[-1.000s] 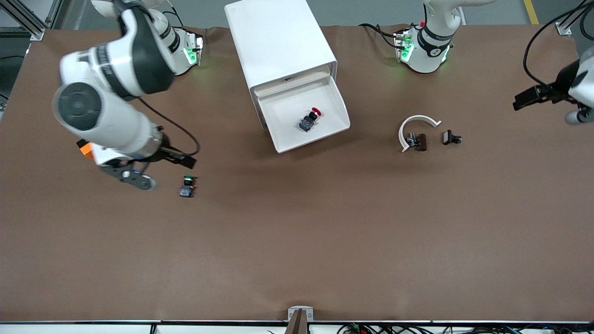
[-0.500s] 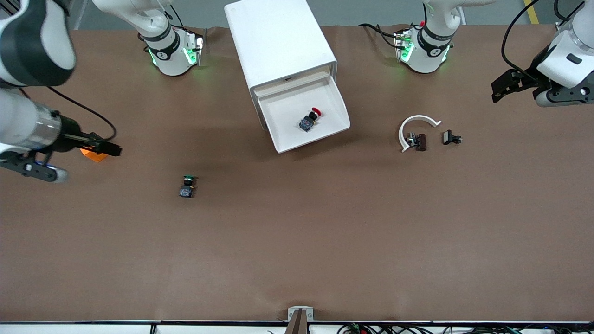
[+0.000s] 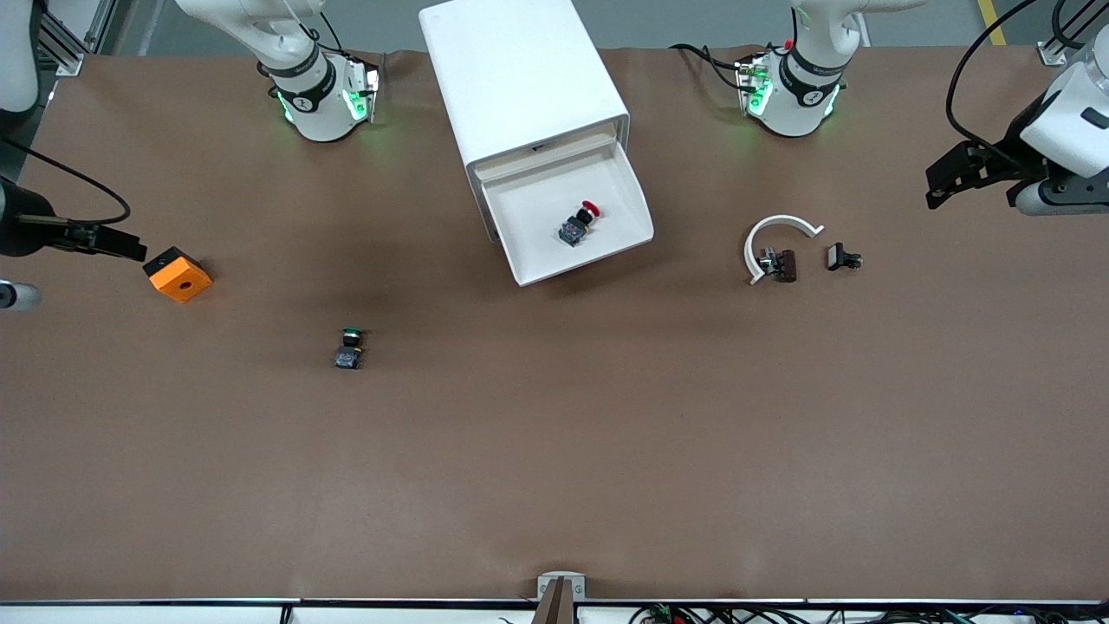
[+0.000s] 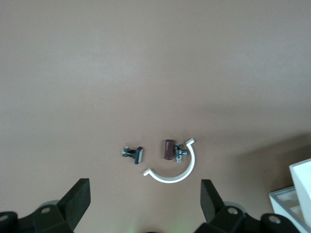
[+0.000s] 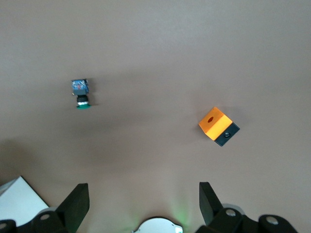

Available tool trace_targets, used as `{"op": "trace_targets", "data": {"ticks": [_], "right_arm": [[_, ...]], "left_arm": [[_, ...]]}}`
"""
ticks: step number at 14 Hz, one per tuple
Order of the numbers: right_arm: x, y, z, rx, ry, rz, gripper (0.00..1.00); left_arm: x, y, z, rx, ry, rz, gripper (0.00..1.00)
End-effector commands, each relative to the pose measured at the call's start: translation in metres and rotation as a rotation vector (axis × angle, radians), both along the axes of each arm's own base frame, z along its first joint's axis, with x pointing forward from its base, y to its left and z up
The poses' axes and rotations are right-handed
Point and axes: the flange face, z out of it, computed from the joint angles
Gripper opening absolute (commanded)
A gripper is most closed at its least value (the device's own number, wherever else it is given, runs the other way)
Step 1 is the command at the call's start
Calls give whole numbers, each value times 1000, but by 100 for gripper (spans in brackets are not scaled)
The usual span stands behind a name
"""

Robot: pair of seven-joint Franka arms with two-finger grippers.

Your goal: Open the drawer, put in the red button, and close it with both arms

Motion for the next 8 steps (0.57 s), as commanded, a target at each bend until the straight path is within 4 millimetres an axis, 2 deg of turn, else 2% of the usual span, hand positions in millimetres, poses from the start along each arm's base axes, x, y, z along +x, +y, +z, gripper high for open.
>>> {"op": "trace_targets", "data": {"ticks": [1,4,5,8], "right_arm": [[-1,6,0,-4,14,34,100],[-2,4,-4,10,21,35,100],[-1,4,-4,10,19,36,100],[-1,2,-2,2,14,37,100]], "left_arm": [[19,-35,-31,-28,3,-42,100],[39,-88,-77,-39,22,-10,100],[44,-112,-100,-46,41,-17,100],[50,-173,-150,-76,72,11,100]]}}
